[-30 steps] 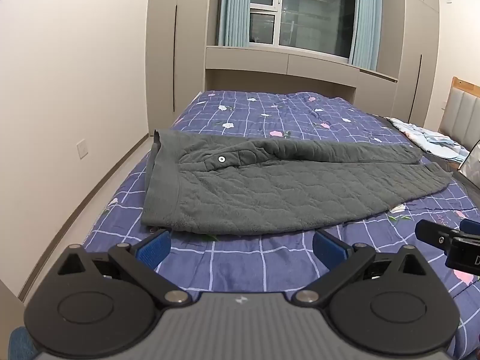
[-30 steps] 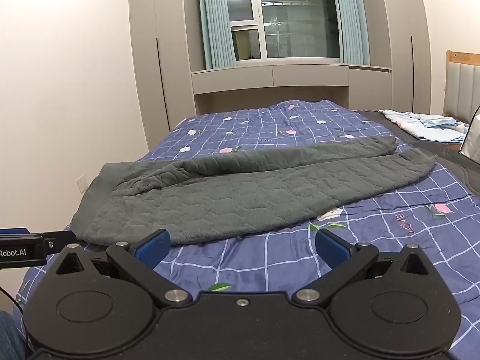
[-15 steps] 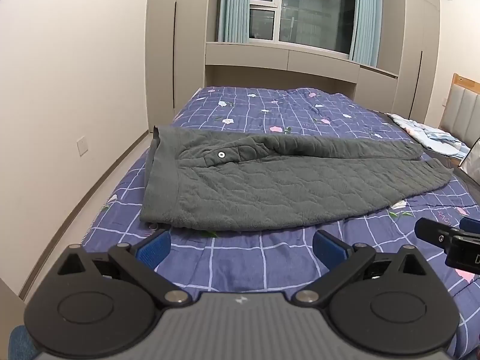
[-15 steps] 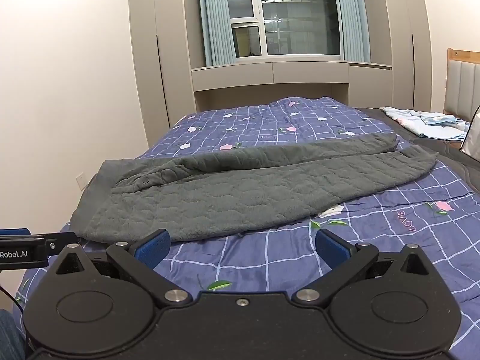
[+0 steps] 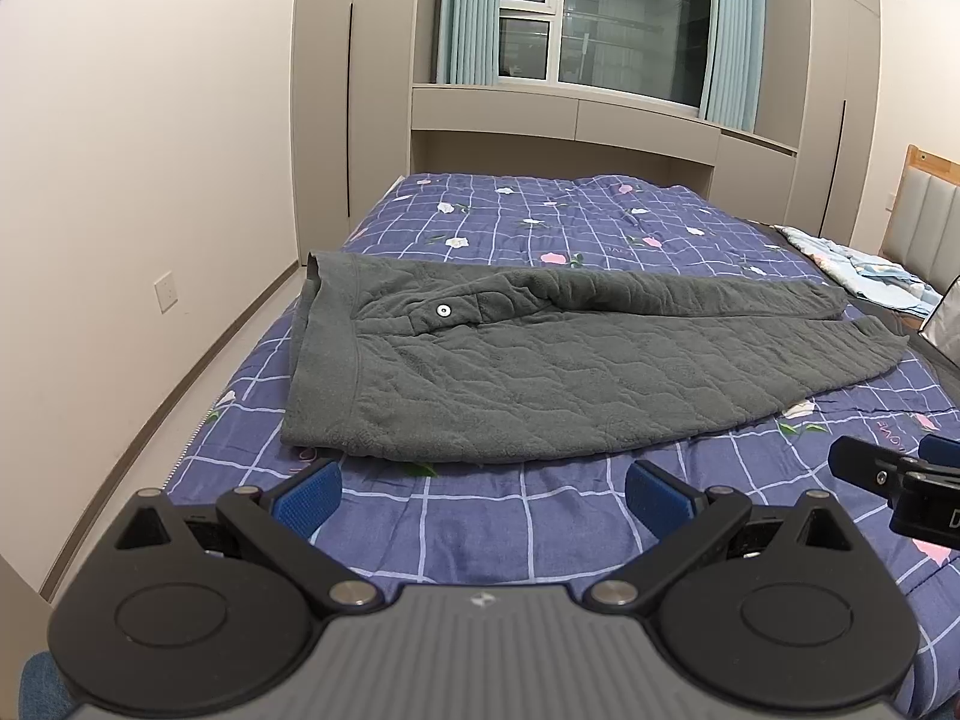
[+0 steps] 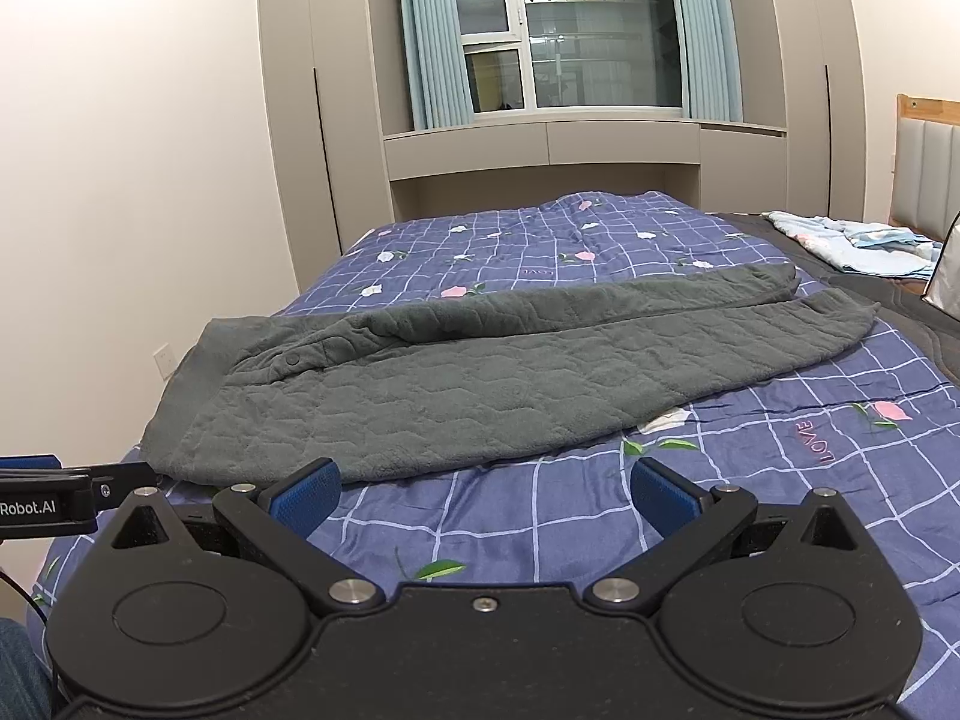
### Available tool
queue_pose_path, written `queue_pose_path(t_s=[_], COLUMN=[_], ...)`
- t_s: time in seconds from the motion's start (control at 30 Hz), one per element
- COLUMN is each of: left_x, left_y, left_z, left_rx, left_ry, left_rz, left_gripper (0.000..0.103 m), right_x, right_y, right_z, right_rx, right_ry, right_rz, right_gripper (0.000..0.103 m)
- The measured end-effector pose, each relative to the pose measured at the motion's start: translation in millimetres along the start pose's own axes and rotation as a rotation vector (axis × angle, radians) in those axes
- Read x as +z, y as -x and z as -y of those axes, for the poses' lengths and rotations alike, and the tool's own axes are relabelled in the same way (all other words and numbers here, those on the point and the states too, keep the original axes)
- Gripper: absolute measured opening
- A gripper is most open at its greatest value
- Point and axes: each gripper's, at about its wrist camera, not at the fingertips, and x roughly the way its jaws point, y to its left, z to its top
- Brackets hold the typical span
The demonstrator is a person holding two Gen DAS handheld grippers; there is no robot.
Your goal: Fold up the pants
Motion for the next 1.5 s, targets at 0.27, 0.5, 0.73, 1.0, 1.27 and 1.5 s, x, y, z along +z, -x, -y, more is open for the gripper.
queue_pose_path(t_s=[0.27, 0.5, 0.73, 1.0, 1.27, 1.5], left_x=[-0.2, -0.4, -0.5, -5.0, -5.5, -5.0], left_y=[-0.1, -0.3, -0.2, -3.1, -6.1, -9.4], left_z=[0.3, 0.2, 1.1, 2.5, 2.8, 1.9], left_rx=[0.000, 0.001, 0.001, 0.001, 0.002, 0.002], left_ry=[0.000, -0.001, 0.000, -0.001, 0.000, 0.003], left_rz=[-0.001, -0.001, -0.003, -0.010, -0.019, -0.031], left_gripper=[0.103, 0.103, 0.103, 0.103, 0.103, 0.103], right_x=[0.2, 1.8, 1.7, 1.4, 0.0, -0.1], right_y=[0.7, -0.8, -0.7, -1.4, -3.1, -3.3], right_z=[0.2, -0.1, 1.6, 1.5, 2.6, 2.9], right_rx=[-0.002, 0.002, 0.006, 0.007, 0.010, 0.009], right_ry=[0.000, 0.001, -0.001, -0.002, -0.004, -0.005], right_rz=[-0.001, -0.007, -0.009, -0.013, -0.022, -0.025], right_gripper=[0.103, 0.103, 0.103, 0.103, 0.103, 0.103])
